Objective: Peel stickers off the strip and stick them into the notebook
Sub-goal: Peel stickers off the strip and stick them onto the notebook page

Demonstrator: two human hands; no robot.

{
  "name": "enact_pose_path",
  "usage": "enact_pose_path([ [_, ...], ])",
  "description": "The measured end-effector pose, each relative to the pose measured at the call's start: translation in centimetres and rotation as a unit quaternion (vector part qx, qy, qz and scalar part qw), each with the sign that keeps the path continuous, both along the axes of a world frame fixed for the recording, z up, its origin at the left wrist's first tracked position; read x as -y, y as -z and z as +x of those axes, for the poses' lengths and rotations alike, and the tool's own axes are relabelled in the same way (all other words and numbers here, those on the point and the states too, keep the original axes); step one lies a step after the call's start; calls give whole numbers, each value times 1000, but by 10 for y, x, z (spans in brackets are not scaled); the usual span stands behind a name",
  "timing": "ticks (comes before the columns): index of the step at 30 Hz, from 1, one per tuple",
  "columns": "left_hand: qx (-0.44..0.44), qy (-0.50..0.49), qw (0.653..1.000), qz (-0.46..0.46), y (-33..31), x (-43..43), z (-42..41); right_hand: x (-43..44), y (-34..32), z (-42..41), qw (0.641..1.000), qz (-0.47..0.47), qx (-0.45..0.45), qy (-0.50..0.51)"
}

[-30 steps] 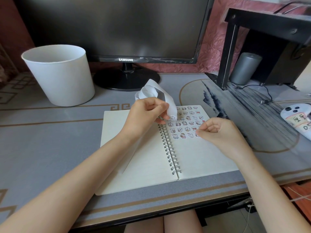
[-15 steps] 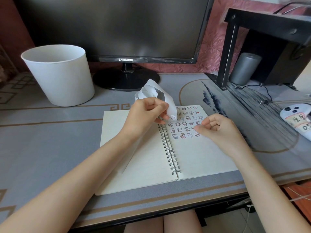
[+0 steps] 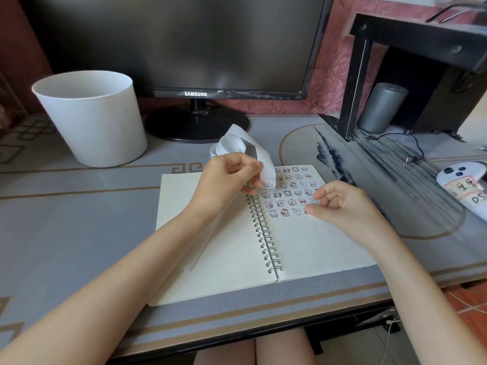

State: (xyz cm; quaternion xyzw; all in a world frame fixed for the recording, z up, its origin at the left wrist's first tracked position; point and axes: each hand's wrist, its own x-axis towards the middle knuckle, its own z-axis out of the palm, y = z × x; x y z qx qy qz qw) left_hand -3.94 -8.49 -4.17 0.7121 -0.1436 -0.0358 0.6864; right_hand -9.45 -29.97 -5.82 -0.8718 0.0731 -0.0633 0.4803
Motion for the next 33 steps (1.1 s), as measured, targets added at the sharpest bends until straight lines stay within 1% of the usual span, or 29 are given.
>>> enact_pose_path([
  [7,2,-2,1000,1,0,0,0,1,-3,-2,999,40,-4,-14],
  [14,3,-3,1000,2,1,1,0,2,-3,2,1000,9,-12,-14],
  [19,4,-3,1000,3,0,1,0,-1,-1,4,999,31,1,13],
  [24,4,-2,1000,3,1,1,0,-1,-3,7,1000,-28,-2,8],
  [27,8,-2,1000,2,0,0,0,-2,-8,8,999,-38,-16,-2],
  [29,13,-4,1000,4,0,0,0,-4,-11,10,999,-29,6,10],
  [31,17,-8,1000,6,0,0,0,-11,-14,12,998,-22,62,16],
  [33,18,-12,1000,2,0,0,0,-21,-17,14,995,-4,104,-1],
])
